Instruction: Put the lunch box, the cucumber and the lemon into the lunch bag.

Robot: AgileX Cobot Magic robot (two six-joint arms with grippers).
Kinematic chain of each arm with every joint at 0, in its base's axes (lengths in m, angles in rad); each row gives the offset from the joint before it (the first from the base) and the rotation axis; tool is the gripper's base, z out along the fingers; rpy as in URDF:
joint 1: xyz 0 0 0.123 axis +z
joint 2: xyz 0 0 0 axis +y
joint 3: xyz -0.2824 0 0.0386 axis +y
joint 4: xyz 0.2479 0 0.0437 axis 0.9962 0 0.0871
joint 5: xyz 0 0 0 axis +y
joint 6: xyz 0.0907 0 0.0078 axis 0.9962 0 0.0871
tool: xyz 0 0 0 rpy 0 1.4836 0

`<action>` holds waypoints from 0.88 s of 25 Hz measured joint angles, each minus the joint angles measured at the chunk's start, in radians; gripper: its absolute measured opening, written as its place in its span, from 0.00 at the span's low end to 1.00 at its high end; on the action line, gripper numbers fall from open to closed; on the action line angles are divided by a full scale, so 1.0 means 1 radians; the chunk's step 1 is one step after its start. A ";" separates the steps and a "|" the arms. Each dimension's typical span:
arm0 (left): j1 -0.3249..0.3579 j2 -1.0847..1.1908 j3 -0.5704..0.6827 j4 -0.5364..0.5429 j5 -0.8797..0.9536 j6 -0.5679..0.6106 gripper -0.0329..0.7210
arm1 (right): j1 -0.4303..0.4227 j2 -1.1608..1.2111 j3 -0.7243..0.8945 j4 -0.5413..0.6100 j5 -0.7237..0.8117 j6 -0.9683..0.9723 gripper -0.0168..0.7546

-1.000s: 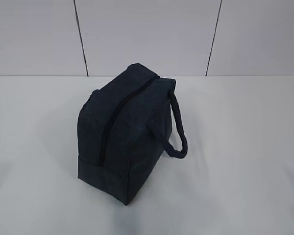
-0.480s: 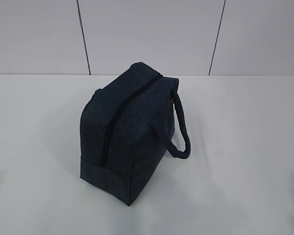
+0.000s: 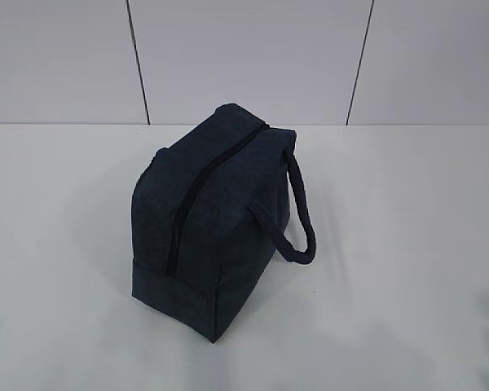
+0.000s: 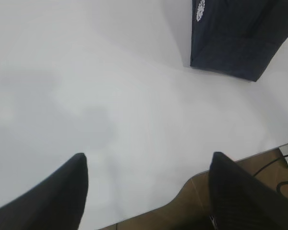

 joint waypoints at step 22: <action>-0.001 -0.004 0.000 0.000 -0.010 0.000 0.75 | 0.000 0.002 0.005 -0.005 0.007 0.000 0.72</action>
